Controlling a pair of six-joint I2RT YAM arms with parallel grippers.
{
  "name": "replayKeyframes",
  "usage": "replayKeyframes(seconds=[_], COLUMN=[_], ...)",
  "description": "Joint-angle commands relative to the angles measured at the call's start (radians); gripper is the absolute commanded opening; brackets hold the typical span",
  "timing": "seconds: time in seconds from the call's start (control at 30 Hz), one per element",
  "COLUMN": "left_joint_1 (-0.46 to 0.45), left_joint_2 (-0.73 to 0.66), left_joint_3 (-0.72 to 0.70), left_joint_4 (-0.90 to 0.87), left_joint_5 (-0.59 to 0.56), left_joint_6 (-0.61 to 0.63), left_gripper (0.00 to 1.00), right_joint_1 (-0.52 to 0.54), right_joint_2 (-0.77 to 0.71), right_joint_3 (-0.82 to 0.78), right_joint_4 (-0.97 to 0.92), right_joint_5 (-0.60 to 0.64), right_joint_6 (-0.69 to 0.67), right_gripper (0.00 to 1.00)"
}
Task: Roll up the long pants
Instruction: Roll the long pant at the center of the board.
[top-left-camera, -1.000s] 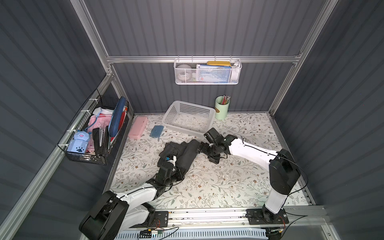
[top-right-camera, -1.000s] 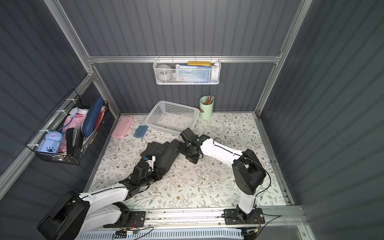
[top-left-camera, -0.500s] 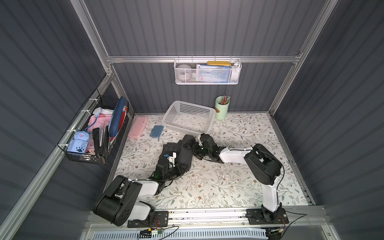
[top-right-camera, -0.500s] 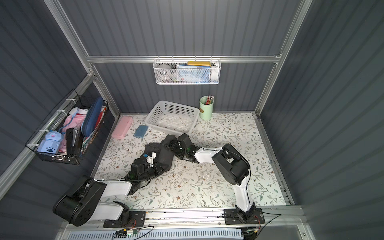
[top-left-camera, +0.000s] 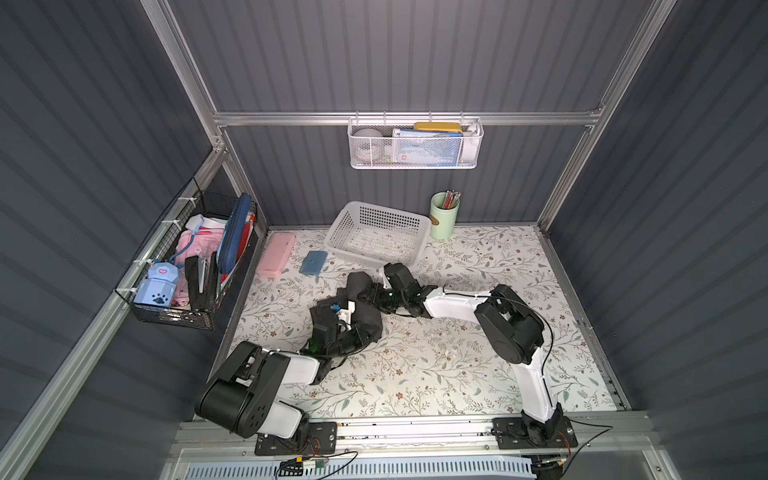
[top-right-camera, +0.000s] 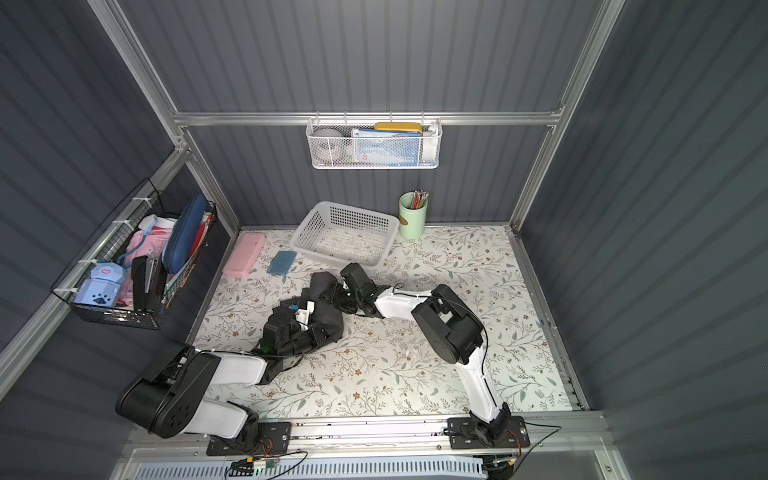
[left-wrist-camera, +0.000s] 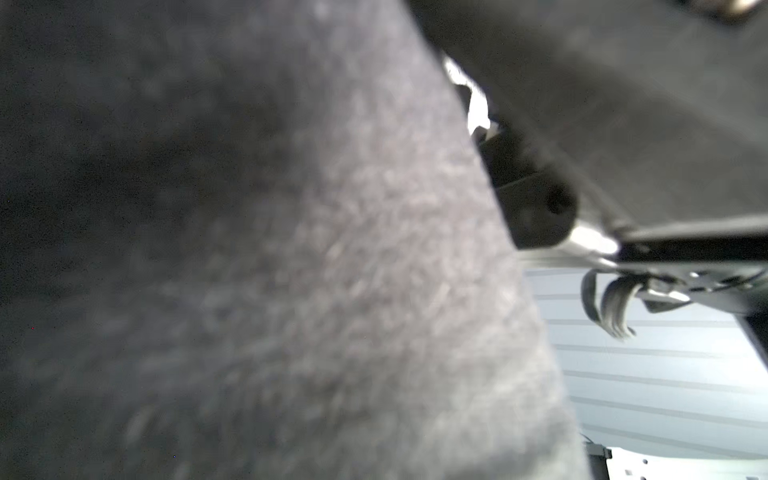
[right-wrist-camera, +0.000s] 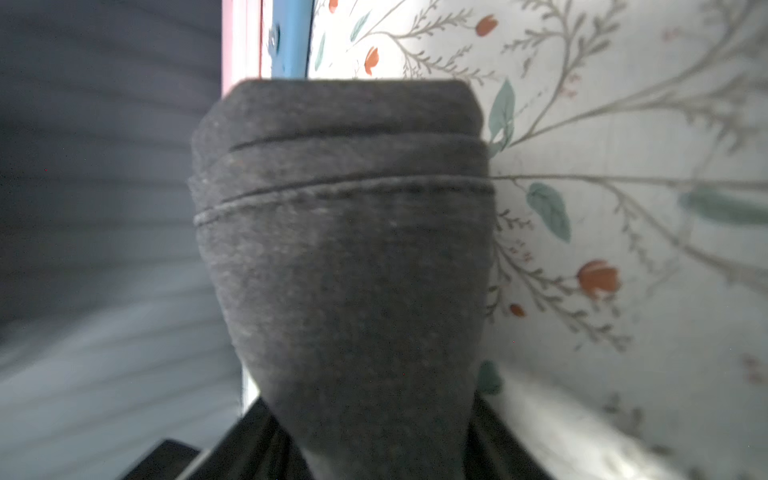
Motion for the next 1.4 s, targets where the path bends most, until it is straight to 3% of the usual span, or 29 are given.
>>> replayKeyframes(seconds=[0.0, 0.13, 0.3, 0.47, 0.63, 0.83, 0.93, 1.13, 1.37], left_joint_1=[-0.007, -0.007, -0.006, -0.003, 0.017, 0.024, 0.029, 0.052, 0.051], left_joint_2=[0.012, -0.129, -0.349, -0.47, -0.47, -0.371, -0.279, -0.141, 0.013], left_joint_3=[0.039, 0.127, 0.282, 0.354, 0.389, 0.467, 0.527, 0.597, 0.71], left_joint_4=[-0.05, -0.368, -0.84, -1.037, -1.121, -1.102, -1.092, -0.972, -0.953], left_joint_5=[0.074, -0.009, -0.157, -0.307, -0.452, -0.508, -0.49, -0.403, -0.345], left_joint_6=[0.02, 0.158, 0.302, 0.224, 0.093, 0.019, -0.03, -0.142, -0.088], left_gripper=[0.19, 0.44, 0.63, 0.72, 0.72, 0.72, 0.72, 0.71, 0.71], right_joint_1=[0.062, 0.064, 0.048, 0.053, 0.074, 0.088, 0.101, 0.164, 0.21], right_joint_2=[0.009, -0.018, -0.056, -0.044, -0.059, -0.079, -0.111, -0.178, -0.148], right_joint_3=[0.061, 0.126, 0.197, 0.295, 0.248, 0.211, 0.167, -0.012, -0.007], right_joint_4=[-0.149, -0.345, -0.598, -0.849, -0.899, -0.93, -0.886, -0.605, -0.533], right_joint_5=[-0.052, 0.056, 0.25, 0.39, 0.547, 0.735, 0.81, 0.971, 1.005], right_joint_6=[-0.096, -0.238, -0.415, -0.563, -0.678, -0.789, -0.829, -0.969, -1.008], right_gripper=[0.18, 0.1, 0.08, 0.08, 0.07, 0.07, 0.07, 0.07, 0.08])
